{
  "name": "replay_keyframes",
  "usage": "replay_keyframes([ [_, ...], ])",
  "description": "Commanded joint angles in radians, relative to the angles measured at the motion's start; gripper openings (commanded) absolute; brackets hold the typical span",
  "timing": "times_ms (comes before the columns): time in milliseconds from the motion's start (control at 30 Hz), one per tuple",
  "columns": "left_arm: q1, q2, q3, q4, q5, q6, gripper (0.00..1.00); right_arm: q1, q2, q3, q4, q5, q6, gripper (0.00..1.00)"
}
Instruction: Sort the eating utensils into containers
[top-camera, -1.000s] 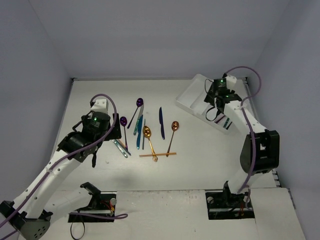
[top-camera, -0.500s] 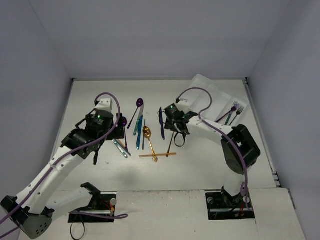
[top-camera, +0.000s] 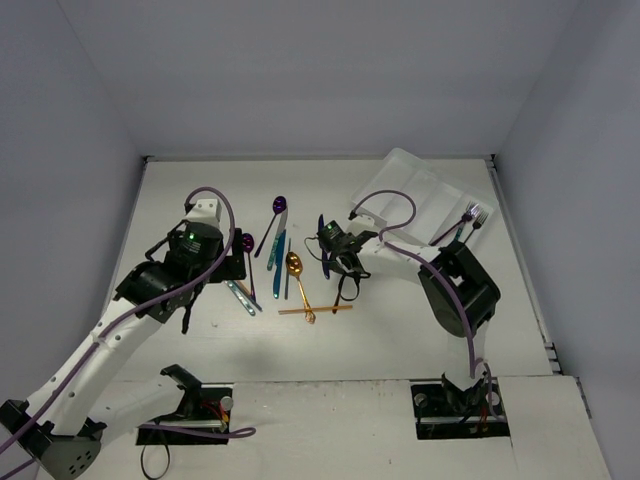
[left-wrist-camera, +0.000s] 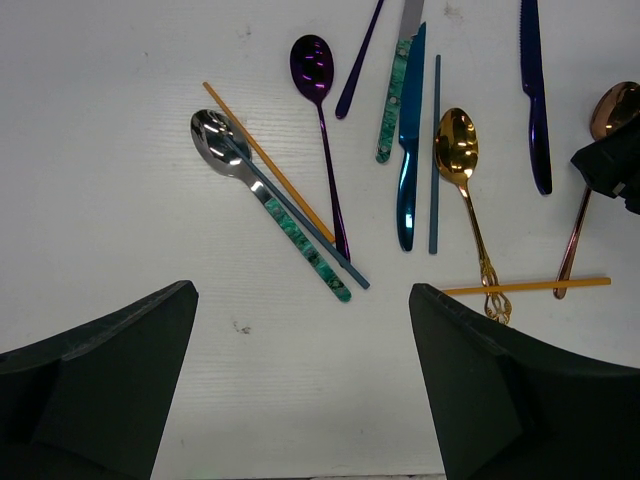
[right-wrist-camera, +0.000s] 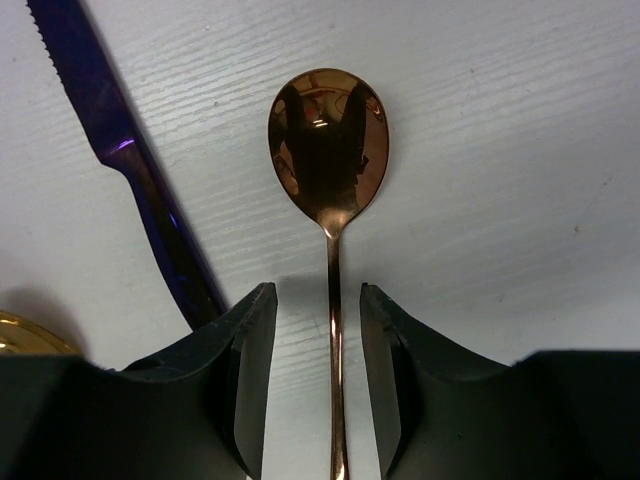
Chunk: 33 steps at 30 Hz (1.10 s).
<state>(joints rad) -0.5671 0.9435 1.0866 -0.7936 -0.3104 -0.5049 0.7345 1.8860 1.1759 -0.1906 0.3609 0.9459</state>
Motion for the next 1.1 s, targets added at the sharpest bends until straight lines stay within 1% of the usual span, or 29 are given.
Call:
replay_keyframes([
  [0, 0.006, -0.018, 0.031, -0.001, 0.002, 0.000, 0.85, 0.008, 0.036, 0.022, -0.015, 0.054, 0.043, 0.36],
  [133, 0.006, -0.028, 0.033, -0.009, -0.002, -0.001, 0.85, 0.008, 0.068, 0.028, -0.016, 0.049, 0.053, 0.32],
  [233, 0.006, -0.035, 0.030, -0.012, -0.006, 0.000, 0.85, 0.009, 0.085, 0.030, -0.018, 0.047, 0.051, 0.27],
  [400, 0.006, -0.043, 0.027, -0.019, -0.014, 0.000, 0.85, 0.001, 0.101, 0.052, -0.026, 0.062, 0.036, 0.13],
  [533, 0.006, -0.047, 0.027, -0.019, -0.019, 0.000, 0.85, -0.020, 0.098, 0.094, -0.027, 0.083, -0.008, 0.01],
  [733, 0.007, -0.045, 0.033, -0.021, -0.024, -0.001, 0.85, -0.063, 0.032, 0.222, -0.026, 0.142, -0.135, 0.00],
  [900, 0.007, -0.043, 0.035, -0.020, -0.032, -0.006, 0.85, -0.070, -0.041, 0.322, -0.023, 0.217, -0.255, 0.00],
  [1067, 0.008, -0.039, 0.035, -0.019, -0.031, -0.009, 0.85, -0.079, -0.087, 0.379, -0.018, 0.268, -0.330, 0.00],
])
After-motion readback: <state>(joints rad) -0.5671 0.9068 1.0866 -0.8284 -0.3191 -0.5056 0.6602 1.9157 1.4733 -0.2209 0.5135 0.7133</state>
